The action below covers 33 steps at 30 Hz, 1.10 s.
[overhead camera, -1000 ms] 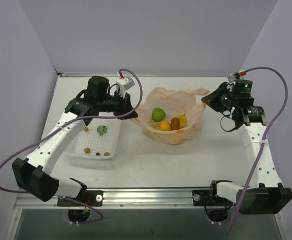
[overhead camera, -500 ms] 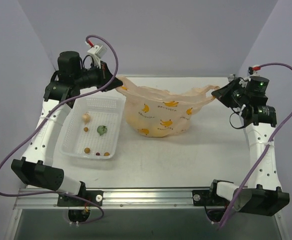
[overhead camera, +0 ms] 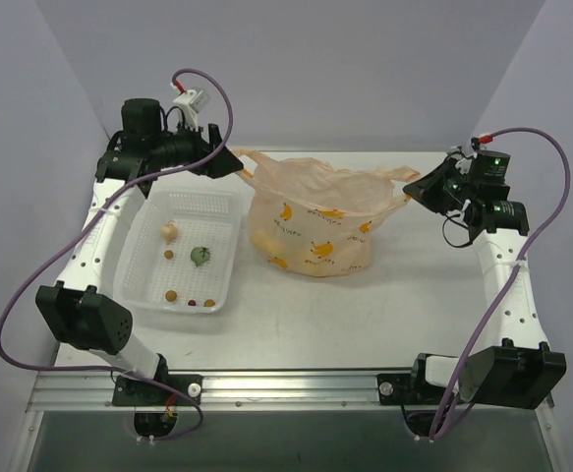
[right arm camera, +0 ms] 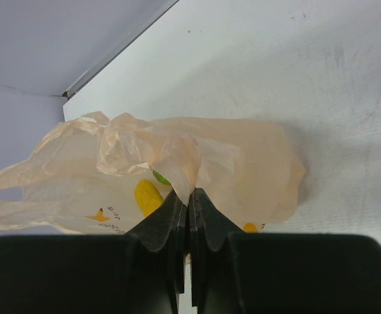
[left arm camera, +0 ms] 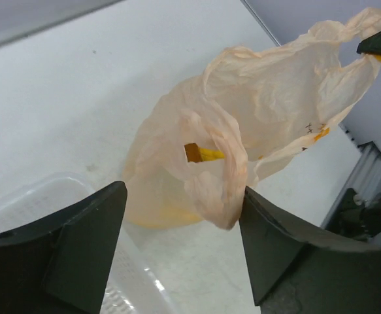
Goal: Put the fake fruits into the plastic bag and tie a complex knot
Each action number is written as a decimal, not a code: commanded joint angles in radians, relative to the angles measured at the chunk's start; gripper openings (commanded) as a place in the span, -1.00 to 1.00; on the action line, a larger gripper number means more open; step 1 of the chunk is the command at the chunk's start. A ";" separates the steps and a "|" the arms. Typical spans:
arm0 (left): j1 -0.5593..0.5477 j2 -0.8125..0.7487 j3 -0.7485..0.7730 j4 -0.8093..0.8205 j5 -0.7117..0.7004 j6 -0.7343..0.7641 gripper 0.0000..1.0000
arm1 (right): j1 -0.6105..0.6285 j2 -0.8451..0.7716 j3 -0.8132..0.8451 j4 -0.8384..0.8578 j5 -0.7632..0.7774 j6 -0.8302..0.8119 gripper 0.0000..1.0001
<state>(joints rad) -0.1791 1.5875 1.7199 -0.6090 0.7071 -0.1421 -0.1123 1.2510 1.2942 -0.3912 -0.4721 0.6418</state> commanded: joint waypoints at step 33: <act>-0.609 -0.133 -0.460 0.696 -0.408 1.004 0.95 | 0.145 -0.351 -0.210 0.021 -0.175 -0.475 -1.00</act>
<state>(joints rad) -0.7837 1.4719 1.2675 -0.1379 0.3462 0.8368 0.0216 0.9318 1.0969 -0.3885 -0.5861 0.2489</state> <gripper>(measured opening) 0.975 0.034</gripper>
